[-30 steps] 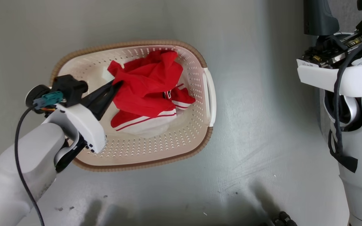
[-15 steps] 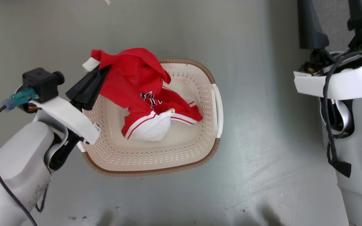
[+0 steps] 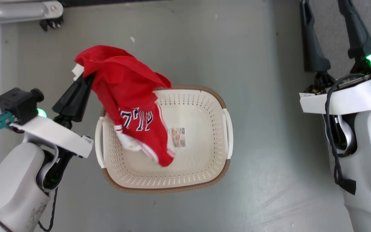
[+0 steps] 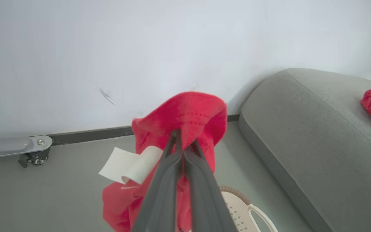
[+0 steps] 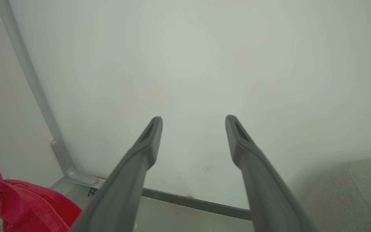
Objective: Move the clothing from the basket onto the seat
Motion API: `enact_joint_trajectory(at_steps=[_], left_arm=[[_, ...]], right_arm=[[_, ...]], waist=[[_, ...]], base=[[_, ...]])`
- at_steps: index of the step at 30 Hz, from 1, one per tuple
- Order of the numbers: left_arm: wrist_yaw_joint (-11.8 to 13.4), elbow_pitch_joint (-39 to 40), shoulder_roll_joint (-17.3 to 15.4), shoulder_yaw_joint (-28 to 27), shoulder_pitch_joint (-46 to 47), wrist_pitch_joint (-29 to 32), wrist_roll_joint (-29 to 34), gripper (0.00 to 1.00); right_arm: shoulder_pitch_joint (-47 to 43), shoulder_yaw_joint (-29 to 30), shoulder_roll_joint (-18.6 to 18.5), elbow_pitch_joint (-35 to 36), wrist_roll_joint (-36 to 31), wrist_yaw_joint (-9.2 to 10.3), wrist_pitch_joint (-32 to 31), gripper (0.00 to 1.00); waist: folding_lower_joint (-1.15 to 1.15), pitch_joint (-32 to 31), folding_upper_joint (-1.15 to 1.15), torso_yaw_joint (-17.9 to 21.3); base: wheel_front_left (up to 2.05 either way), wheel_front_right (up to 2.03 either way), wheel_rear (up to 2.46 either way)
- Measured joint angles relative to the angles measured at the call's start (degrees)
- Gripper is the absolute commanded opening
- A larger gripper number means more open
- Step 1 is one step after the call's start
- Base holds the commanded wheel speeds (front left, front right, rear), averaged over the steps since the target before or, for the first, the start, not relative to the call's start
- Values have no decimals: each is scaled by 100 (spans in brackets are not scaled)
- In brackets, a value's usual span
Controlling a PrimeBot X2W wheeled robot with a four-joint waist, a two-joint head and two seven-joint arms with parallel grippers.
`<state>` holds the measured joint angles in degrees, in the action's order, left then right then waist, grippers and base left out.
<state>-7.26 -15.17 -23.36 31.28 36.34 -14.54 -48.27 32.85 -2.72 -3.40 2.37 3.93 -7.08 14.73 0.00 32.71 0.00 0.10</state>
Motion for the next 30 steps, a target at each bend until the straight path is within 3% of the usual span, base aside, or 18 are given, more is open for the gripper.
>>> enact_joint_trajectory(at_steps=[17, 30], left_arm=[[71, 769, 357, -1689, -904, 0, 586, 0], [82, 1295, 681, -2449, -1462, -1, 1202, 0]], right_arm=[[-728, 146, 7, -359, 76, 0, 0, 100], [-1276, 180, 21, -632, 264, 0, -1, 100]], waist=[[0, -1016, 0, -116], [0, -1753, 0, -92]], base=[[0, 0, 0], [0, 0, 0]])
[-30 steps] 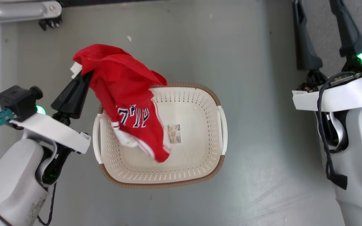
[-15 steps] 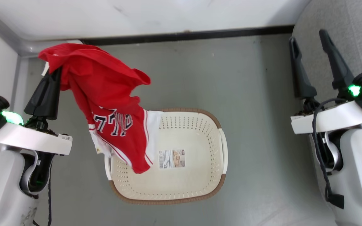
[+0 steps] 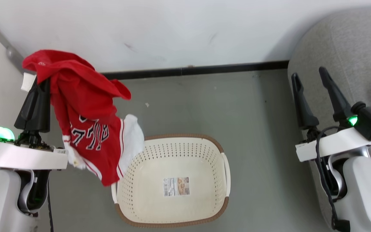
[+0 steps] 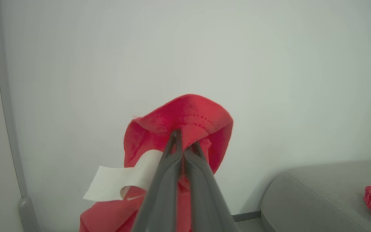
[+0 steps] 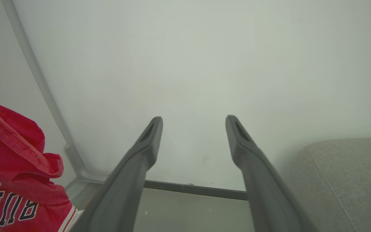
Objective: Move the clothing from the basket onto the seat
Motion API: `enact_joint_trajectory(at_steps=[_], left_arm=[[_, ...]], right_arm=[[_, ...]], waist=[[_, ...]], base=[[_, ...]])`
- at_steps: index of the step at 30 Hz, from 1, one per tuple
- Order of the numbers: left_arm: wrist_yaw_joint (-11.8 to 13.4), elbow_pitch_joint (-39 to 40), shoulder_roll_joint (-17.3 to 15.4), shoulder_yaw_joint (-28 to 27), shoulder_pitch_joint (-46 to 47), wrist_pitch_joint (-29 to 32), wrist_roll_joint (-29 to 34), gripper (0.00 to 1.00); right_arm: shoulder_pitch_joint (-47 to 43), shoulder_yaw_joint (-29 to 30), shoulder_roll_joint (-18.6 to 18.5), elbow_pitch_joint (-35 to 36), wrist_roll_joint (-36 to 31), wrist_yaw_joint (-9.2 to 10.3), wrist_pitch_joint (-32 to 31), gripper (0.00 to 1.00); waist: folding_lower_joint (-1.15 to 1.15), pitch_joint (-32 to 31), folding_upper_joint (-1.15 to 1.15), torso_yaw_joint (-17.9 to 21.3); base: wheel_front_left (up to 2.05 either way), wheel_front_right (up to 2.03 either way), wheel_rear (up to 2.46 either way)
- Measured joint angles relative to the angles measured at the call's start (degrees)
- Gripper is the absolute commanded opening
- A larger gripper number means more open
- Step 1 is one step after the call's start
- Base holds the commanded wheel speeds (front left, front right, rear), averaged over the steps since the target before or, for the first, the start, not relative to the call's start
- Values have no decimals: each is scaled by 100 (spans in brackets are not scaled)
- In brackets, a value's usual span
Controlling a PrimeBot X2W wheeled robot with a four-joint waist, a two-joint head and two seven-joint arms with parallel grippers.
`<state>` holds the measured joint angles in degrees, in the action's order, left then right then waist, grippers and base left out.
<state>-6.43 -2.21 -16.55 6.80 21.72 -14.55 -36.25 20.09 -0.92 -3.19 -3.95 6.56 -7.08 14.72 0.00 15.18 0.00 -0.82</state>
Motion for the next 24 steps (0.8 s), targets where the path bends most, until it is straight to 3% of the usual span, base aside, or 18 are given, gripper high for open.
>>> enact_joint_trajectory(at_steps=[24], left_arm=[[-11, 376, 374, -258, -979, -14, 624, 0]], right_arm=[[-748, -392, 30, -260, 149, 0, 0, 100]], waist=[[0, -1056, 0, 123]], base=[[0, 0, 0]])
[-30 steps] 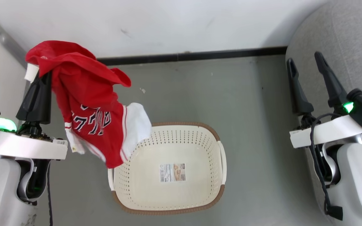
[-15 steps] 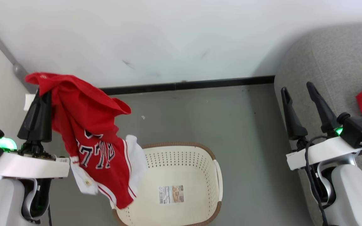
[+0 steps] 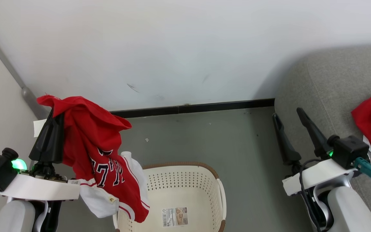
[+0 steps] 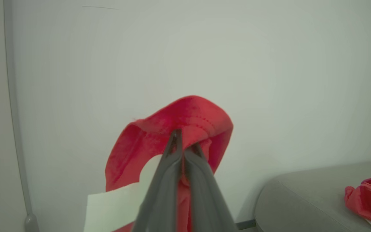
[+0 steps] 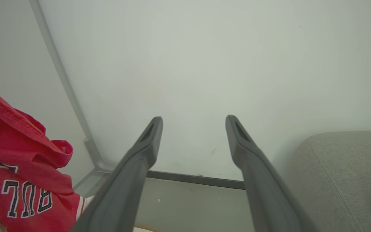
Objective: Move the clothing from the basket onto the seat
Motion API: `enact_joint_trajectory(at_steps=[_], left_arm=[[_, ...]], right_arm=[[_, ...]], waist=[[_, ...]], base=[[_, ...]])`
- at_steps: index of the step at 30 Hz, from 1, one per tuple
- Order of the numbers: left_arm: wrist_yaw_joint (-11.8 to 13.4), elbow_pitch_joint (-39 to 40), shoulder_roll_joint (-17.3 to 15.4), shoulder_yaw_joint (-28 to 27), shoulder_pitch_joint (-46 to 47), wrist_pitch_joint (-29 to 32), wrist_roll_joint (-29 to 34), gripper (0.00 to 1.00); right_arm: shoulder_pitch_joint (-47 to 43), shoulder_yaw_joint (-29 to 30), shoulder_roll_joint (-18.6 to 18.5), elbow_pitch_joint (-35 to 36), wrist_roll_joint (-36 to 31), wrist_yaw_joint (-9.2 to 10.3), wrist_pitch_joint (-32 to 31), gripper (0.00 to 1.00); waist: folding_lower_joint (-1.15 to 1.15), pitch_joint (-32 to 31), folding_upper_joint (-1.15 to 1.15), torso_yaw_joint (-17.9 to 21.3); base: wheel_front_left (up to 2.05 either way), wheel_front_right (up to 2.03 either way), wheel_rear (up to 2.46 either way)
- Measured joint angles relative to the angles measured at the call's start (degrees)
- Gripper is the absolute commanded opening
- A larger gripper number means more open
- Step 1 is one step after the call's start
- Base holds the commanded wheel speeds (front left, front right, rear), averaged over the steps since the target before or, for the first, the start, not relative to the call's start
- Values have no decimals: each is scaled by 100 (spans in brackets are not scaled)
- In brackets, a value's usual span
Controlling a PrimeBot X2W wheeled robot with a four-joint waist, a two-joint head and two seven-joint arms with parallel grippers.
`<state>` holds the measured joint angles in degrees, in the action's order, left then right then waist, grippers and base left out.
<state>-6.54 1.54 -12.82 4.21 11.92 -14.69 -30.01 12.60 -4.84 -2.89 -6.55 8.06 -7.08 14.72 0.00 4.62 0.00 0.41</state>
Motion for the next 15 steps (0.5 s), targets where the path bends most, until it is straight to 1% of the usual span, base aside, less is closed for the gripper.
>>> enact_joint_trajectory(at_steps=[15], left_arm=[[-15, 170, 156, 35, -315, 0, 188, 0]], right_arm=[[-220, -132, 2, -71, 5, 0, 0, 100]], waist=[[0, -347, 0, 70]], base=[[0, 0, 0]])
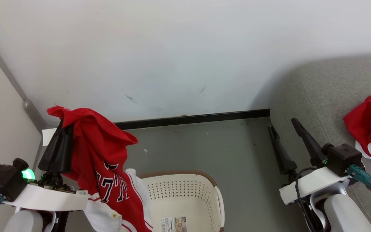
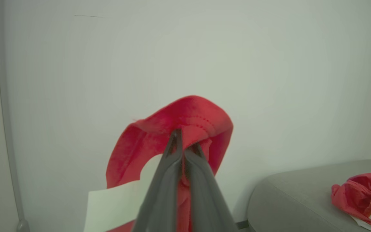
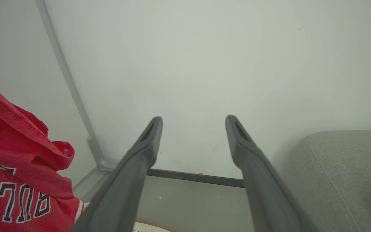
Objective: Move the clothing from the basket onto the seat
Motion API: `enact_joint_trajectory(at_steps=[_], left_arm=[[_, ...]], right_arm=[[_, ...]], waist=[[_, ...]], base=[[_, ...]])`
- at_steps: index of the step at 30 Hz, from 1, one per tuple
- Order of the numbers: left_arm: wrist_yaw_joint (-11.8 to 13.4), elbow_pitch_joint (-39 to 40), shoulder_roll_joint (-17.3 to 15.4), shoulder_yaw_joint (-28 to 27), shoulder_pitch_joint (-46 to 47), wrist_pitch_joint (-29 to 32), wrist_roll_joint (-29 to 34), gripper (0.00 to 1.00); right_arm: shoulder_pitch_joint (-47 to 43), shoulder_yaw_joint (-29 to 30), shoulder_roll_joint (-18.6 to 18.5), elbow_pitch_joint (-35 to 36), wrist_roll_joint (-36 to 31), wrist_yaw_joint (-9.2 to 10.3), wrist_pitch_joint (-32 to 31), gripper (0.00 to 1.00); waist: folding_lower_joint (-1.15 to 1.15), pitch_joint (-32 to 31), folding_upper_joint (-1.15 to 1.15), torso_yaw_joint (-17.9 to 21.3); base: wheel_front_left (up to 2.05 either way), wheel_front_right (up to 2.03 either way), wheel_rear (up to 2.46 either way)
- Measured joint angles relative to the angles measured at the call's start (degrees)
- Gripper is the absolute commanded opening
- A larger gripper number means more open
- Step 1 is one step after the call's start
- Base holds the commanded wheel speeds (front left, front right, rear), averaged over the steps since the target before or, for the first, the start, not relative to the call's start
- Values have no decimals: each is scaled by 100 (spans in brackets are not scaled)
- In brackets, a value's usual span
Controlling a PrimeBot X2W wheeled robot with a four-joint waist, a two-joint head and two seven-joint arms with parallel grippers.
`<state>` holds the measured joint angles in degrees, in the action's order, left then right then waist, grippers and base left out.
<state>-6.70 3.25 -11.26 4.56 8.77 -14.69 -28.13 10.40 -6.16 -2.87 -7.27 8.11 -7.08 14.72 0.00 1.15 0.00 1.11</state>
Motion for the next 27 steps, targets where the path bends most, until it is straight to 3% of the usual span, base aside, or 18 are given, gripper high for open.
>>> enact_joint_trajectory(at_steps=[6, 22, 27], left_arm=[[-1, 123, 27, 66, -17, 0, 18, 0], [-52, 549, 75, 773, 655, 0, 151, 0], [-52, 669, 112, 1011, 865, 0, 152, 0]], right_arm=[[-104, -211, -5, 7, 52, 1, 0, 100], [65, -2471, -70, -193, 571, 0, -2, 100], [321, -2606, -123, -191, 662, 0, -2, 100]], waist=[[0, -8, 0, 14], [0, 85, 0, 4], [0, 108, 0, 16]], base=[[0, 0, 0], [0, 0, 0], [0, 0, 0]])
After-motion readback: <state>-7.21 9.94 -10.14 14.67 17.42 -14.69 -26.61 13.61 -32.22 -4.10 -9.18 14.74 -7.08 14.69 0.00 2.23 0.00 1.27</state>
